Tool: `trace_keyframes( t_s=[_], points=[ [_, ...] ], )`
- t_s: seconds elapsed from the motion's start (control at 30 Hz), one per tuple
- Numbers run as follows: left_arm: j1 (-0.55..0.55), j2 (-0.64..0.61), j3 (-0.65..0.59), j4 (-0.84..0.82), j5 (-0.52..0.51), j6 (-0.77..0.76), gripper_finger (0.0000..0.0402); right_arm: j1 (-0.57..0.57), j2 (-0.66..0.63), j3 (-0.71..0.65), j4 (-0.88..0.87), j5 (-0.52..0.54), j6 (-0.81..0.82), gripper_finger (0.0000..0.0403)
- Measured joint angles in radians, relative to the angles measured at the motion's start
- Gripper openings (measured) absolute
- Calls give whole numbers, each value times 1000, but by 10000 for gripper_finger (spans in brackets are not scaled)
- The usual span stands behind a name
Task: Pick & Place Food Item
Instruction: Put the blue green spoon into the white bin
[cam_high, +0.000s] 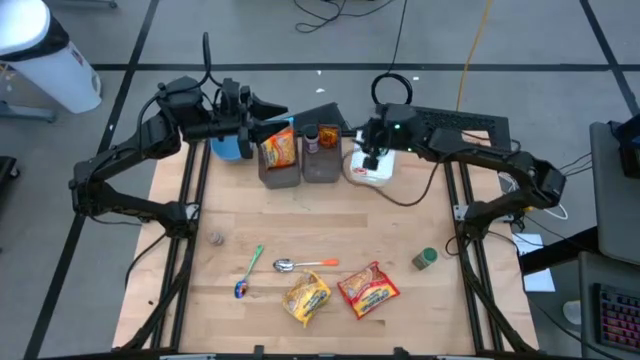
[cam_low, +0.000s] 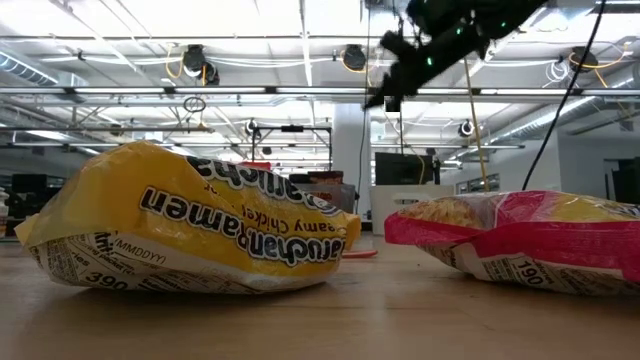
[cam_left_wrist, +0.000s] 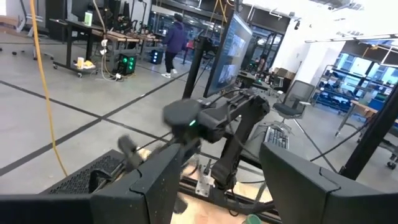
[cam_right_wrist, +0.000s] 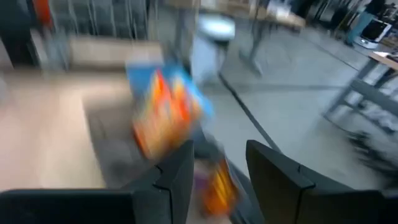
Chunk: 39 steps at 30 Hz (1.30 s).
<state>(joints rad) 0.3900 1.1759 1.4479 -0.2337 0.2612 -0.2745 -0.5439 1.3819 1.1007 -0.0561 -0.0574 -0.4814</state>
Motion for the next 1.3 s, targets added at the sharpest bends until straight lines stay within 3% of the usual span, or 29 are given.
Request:
trace_keyframes(
  t_s=[0.1,0.37,0.47,0.6,0.73,0.97,1.1,1.2,1.3],
  points=[
    [13,-3,0,-3,1,-16,230,2,-46,0,122,-28,221,139],
    [67,-58,0,-167,3,31,230,3,-106,2,488,-337,804,139],
    [86,-72,0,-234,0,56,230,3,-112,2,595,-369,984,139],
    [117,-89,0,-293,-1,101,230,2,-117,2,604,-428,1112,139],
    [129,-85,0,-325,0,123,230,3,-115,1,574,-496,1124,139],
    [133,-82,0,-325,-2,135,230,3,-108,0,583,-475,1191,139],
    [132,-80,0,-299,-1,85,230,23,-108,0,586,-384,1320,139],
    [132,-64,0,-268,11,42,230,40,-104,0,607,-294,1329,139],
    [133,-55,0,-318,61,94,230,60,-89,1,645,-252,1300,139]
  ],
)
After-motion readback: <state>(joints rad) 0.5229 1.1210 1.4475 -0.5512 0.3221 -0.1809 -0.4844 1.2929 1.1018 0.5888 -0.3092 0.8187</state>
